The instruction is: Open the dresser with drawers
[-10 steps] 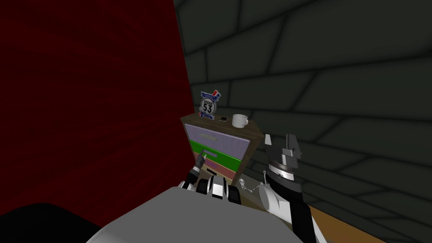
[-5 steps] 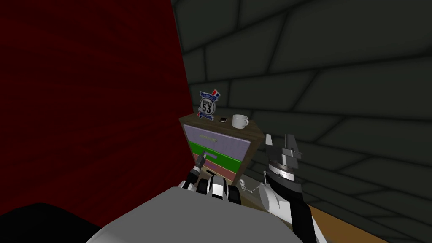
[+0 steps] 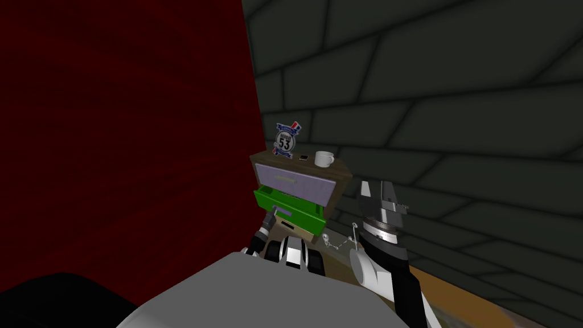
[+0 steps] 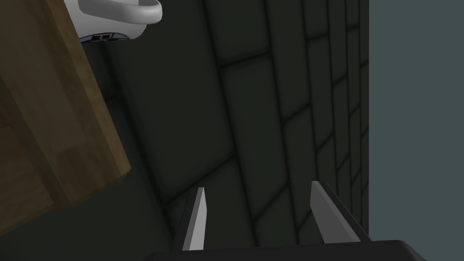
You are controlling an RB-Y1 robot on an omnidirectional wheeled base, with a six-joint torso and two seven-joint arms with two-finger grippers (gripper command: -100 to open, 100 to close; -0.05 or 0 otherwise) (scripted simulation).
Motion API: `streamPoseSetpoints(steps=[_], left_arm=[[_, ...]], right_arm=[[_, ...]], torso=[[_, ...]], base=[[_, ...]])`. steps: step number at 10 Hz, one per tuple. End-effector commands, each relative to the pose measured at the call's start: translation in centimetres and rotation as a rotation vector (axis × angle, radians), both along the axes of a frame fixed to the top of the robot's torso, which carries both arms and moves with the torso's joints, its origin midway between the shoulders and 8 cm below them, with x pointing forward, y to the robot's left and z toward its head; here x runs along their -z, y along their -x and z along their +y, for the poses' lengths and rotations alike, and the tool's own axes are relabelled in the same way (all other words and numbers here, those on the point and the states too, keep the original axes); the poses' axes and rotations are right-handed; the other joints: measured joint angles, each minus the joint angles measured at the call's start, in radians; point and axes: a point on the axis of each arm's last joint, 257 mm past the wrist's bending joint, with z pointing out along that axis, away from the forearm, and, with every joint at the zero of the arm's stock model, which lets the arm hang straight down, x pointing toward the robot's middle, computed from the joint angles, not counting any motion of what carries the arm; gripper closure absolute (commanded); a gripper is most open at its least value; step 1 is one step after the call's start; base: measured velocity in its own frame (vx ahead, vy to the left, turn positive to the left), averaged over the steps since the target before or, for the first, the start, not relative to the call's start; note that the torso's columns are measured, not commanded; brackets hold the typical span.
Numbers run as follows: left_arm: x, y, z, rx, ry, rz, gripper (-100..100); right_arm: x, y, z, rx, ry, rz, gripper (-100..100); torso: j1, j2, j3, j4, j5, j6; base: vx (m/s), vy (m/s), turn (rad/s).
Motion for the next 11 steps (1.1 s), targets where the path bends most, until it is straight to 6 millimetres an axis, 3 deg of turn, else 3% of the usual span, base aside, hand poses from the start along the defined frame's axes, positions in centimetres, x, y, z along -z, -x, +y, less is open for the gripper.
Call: streamPoseSetpoints(steps=[1, 2, 3, 11], left_arm=[[-1.1, 0.7, 0.0, 0.008, 0.004, -0.029, 100], [-1.5, 0.9, 0.1, 0.012, 0.005, -0.041, 100], [-0.8, 1.1, 0.2, 0.01, -0.001, -0.006, -100], [-4.6, 0.9, 1.0, 0.017, 0.002, -0.006, -100]], right_arm=[[0.0, 0.0, 0.0, 0.0, 0.0, 0.0, 0], [0.0, 0.0, 0.0, 0.0, 0.0, 0.0, 0], [0.0, 0.0, 0.0, 0.0, 0.0, 0.0, 0], [0.0, 0.0, 0.0, 0.0, 0.0, 0.0, 0]], torso=[[0.002, 0.003, 0.001, -0.001, 0.001, -0.001], [0.002, 0.005, 0.003, -0.001, 0.001, 0.0], [0.002, 0.004, 0.002, 0.001, 0.0, 0.0], [0.002, 0.001, 0.001, -0.003, 0.002, 0.001]], base=[[-0.188, 0.037, 0.04], [-0.152, 0.03, 0.042], [-0.061, 0.011, 0.014], [0.006, -0.016, 0.007]])
